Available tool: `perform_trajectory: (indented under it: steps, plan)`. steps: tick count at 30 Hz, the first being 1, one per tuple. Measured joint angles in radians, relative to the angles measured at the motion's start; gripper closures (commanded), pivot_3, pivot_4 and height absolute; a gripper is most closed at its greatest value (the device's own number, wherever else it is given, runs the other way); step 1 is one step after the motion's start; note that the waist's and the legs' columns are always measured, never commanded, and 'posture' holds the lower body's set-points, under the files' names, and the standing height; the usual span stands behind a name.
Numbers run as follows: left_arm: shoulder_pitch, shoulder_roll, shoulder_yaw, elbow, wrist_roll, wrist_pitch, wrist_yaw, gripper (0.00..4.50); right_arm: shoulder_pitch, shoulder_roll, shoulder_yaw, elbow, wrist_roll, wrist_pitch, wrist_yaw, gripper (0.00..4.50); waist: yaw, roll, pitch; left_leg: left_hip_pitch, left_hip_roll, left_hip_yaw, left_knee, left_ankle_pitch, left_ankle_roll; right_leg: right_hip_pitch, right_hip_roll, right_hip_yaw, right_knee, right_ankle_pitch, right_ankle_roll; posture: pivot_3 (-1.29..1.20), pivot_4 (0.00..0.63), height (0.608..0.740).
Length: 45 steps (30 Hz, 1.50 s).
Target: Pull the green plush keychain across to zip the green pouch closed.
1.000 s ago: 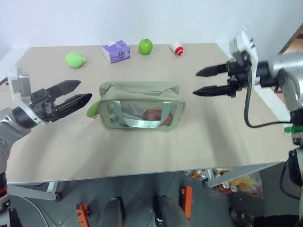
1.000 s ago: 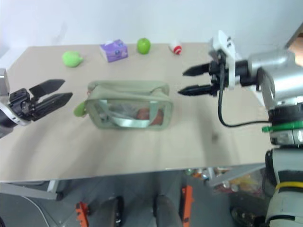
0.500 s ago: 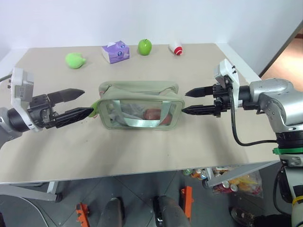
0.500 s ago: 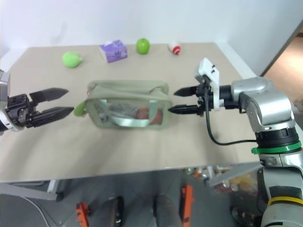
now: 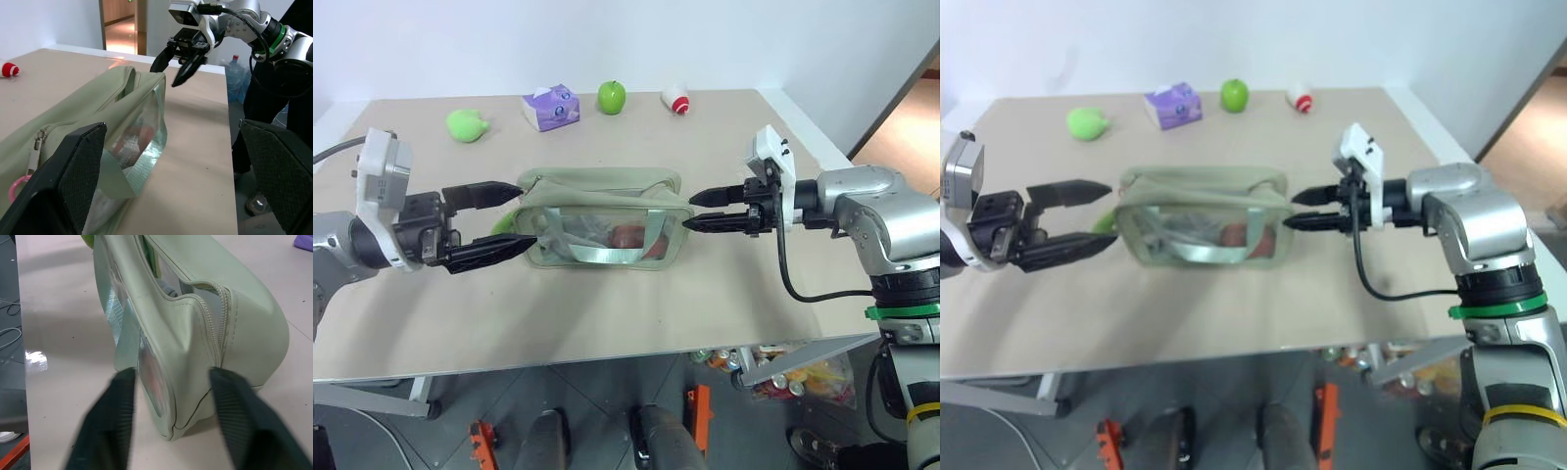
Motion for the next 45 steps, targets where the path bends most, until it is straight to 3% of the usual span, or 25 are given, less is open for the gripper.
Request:
perform_trajectory:
  steps: [3,4,12,16,20,31,45]
  plan:
    - [0.001,-0.001,0.0,0.0,-0.008,0.002,0.002,0.0,0.0,0.002,0.0,0.0,-0.002,0.004,-0.002,4.31,0.0,0.0,0.0,0.0,0.0,0.0,0.0,0.0,0.0,0.0,0.0,0.0,0.0,0.0,0.0,0.0,0.15,0.74]
    - [0.004,-0.001,0.003,0.0,-0.013,0.003,0.005,0.0,0.0,0.006,0.0,0.0,-0.003,0.004,-0.002,4.47,0.0,0.0,0.0,0.0,0.0,0.0,0.0,0.0,0.0,0.0,0.0,0.0,0.0,0.0,0.0,0.0,0.15,0.74]
    - [0.003,-0.038,0.159,0.117,-0.138,0.04,0.117,0.0,0.0,0.021,0.0,0.001,-0.011,-0.001,0.001,4.47,-0.002,0.0,0.0,0.001,0.001,0.0,0.0,0.0,0.0,0.0,0.002,0.001,0.001,0.0,0.0,0.0,0.15,0.74]
    - [0.149,-0.026,0.23,0.298,-0.039,0.015,0.13,0.0,-0.002,0.039,0.002,0.005,-0.013,-0.004,0.018,4.47,-0.011,0.001,0.0,0.004,0.001,0.001,-0.001,0.0,0.001,-0.001,0.003,0.004,0.001,0.001,-0.001,0.0,0.15,0.74]
    - [0.259,-0.046,0.195,0.34,0.059,0.0,0.104,0.0,-0.002,0.033,0.001,0.007,-0.013,-0.002,0.038,4.47,-0.003,-0.004,-0.002,0.001,0.002,0.0,-0.001,-0.001,0.0,-0.002,0.004,0.004,0.001,0.0,-0.001,0.0,0.15,0.74]
    - [0.19,-0.11,0.121,0.294,0.068,0.018,0.152,0.0,0.018,0.041,0.007,-0.032,-0.008,0.009,0.057,4.47,-0.002,-0.005,-0.003,0.002,0.002,0.001,0.0,-0.001,0.001,-0.002,0.004,0.004,0.001,0.003,-0.003,0.0,0.15,0.74]
    - [0.073,-0.11,-0.006,0.366,0.216,-0.038,0.107,0.0,0.042,0.039,-0.007,-0.058,-0.005,0.011,0.028,4.47,-0.001,-0.006,-0.003,0.002,0.002,0.001,0.0,-0.001,0.001,-0.002,0.006,0.007,0.001,0.003,-0.002,0.0,0.15,0.74]
